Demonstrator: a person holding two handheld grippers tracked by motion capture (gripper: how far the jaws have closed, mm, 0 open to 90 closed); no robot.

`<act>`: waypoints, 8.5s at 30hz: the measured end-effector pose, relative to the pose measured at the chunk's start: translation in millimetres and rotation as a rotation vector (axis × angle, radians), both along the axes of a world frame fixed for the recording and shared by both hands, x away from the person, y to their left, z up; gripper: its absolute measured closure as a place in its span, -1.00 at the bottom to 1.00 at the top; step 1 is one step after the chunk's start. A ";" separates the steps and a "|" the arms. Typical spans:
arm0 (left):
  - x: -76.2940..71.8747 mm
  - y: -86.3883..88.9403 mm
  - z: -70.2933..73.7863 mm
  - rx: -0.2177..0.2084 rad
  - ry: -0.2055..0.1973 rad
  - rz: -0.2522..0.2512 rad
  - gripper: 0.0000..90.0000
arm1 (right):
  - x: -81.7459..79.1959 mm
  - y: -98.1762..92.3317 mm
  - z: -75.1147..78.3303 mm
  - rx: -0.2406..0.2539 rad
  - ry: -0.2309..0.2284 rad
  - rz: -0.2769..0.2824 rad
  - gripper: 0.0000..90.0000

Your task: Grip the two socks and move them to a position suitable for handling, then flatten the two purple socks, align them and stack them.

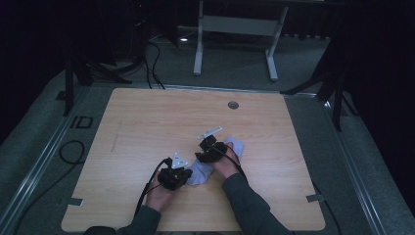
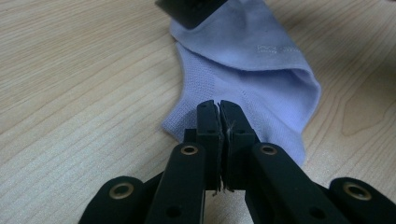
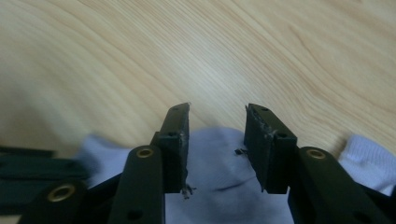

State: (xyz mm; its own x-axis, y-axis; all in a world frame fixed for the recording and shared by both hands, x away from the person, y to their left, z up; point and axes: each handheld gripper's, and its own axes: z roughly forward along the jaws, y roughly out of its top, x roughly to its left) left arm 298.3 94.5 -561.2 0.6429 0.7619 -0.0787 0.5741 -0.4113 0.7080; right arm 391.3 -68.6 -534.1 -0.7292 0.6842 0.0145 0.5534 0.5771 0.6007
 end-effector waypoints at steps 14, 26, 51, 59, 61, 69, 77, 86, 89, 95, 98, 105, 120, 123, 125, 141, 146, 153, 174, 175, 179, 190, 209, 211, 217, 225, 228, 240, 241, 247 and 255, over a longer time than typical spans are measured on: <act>-0.1 -0.2 -0.2 -0.007 0.003 0.007 0.94 | 3.6 -4.7 -3.5 -0.009 0.016 0.011 0.91; -0.1 -0.2 -0.5 -0.017 0.006 0.016 0.94 | -11.7 -30.0 12.7 0.064 -0.003 0.031 0.90; -0.8 -0.3 -0.9 -0.025 0.008 0.025 0.93 | -72.0 -118.0 2.3 0.200 -0.039 0.024 0.85; -0.6 0.2 -0.9 -0.026 0.010 0.024 0.93 | -86.9 -142.2 6.7 0.203 -0.045 -0.013 0.72; -0.6 0.2 -0.9 -0.026 0.010 0.025 0.93 | -92.8 -146.7 18.0 0.226 -0.084 -0.020 0.66; -0.8 0.1 -1.0 -0.027 0.009 0.027 0.93 | -91.0 -125.9 33.4 0.253 -0.119 0.010 0.67; -0.8 0.1 -1.0 -0.029 0.011 0.029 0.92 | -78.3 -92.2 16.2 0.159 -0.073 0.037 0.88; -0.8 0.2 -0.9 -0.030 0.013 0.030 0.92 | -84.3 -102.9 -0.9 0.102 -0.020 0.018 0.98; -0.9 0.2 -1.0 -0.031 0.013 0.032 0.92 | -90.2 -112.8 -6.9 0.082 -0.008 -0.002 0.98; -1.4 0.3 -1.0 -0.032 0.013 0.033 0.92 | -93.5 -124.6 -16.6 0.062 0.007 -0.038 0.98; -2.4 1.2 -0.8 -0.030 0.015 0.033 0.92 | -92.4 -128.1 -17.2 0.079 0.014 -0.045 0.98; -8.3 5.8 0.6 -0.028 0.035 0.034 0.92 | -85.2 -135.2 -18.3 0.094 0.015 -0.053 0.98; -13.5 7.2 4.9 -0.068 0.017 0.010 0.58 | -66.1 -124.1 13.6 0.084 -0.053 -0.035 0.71; -14.3 8.5 7.9 -0.080 -0.004 0.009 0.52 | -46.0 -113.4 24.5 0.063 -0.081 -0.047 0.58; -13.6 10.1 8.9 -0.089 -0.002 0.013 0.45 | -31.5 -108.7 23.9 0.056 -0.071 -0.070 0.48; -10.4 15.1 8.9 -0.098 0.000 0.039 0.42 | 26.2 -65.6 -5.3 -0.055 0.029 -0.120 0.39; -9.7 14.1 7.9 -0.095 0.004 0.040 0.42 | 31.6 -67.9 -5.9 -0.030 0.058 -0.142 0.50; -10.1 12.0 7.2 -0.089 0.007 0.033 0.42 | 43.1 -73.4 -4.4 0.002 0.116 -0.158 0.81; -9.9 13.6 8.0 -0.081 -0.001 0.040 0.42 | 28.0 -97.2 22.5 0.068 0.042 -0.141 0.97; -9.9 13.4 7.8 -0.081 0.000 0.042 0.42 | 25.3 -104.0 25.4 0.081 0.032 -0.149 0.96; -10.1 13.2 7.7 -0.079 -0.002 0.042 0.42 | 20.2 -120.4 28.5 0.121 0.026 -0.174 0.96; -10.1 12.0 6.7 -0.072 0.000 0.042 0.42 | 13.8 -168.0 33.2 0.173 -0.005 -0.284 0.96; -10.0 10.6 5.5 -0.063 0.005 0.040 0.42 | 11.4 -213.5 21.0 0.026 -0.033 -0.466 0.56; -10.1 10.3 5.4 -0.062 0.006 0.040 0.42 | 11.6 -216.8 23.2 0.017 -0.044 -0.486 0.51; -9.9 9.8 4.8 -0.062 0.005 0.037 0.42 | 11.0 -216.7 27.3 0.038 -0.063 -0.468 0.40; -9.8 9.7 4.7 -0.061 0.003 0.042 0.40 | 12.5 -198.8 32.8 0.063 -0.082 -0.384 0.30; -9.2 9.7 4.3 -0.063 0.004 0.044 0.40 | 13.1 -193.7 34.6 0.068 -0.087 -0.365 0.30; -9.6 9.0 4.3 -0.057 0.003 0.041 0.39 | 14.7 -161.8 37.5 0.054 -0.100 -0.253 0.28; -9.6 8.9 4.3 -0.058 0.002 0.041 0.39 | 14.8 -155.1 37.4 0.048 -0.107 -0.224 0.28; -9.1 9.3 4.5 -0.061 0.002 0.043 0.39 | 17.0 -143.0 36.2 0.044 -0.110 -0.188 0.28; -9.9 9.6 5.4 -0.058 0.002 0.041 0.38 | 22.2 -134.1 22.4 -0.006 -0.104 -0.127 0.54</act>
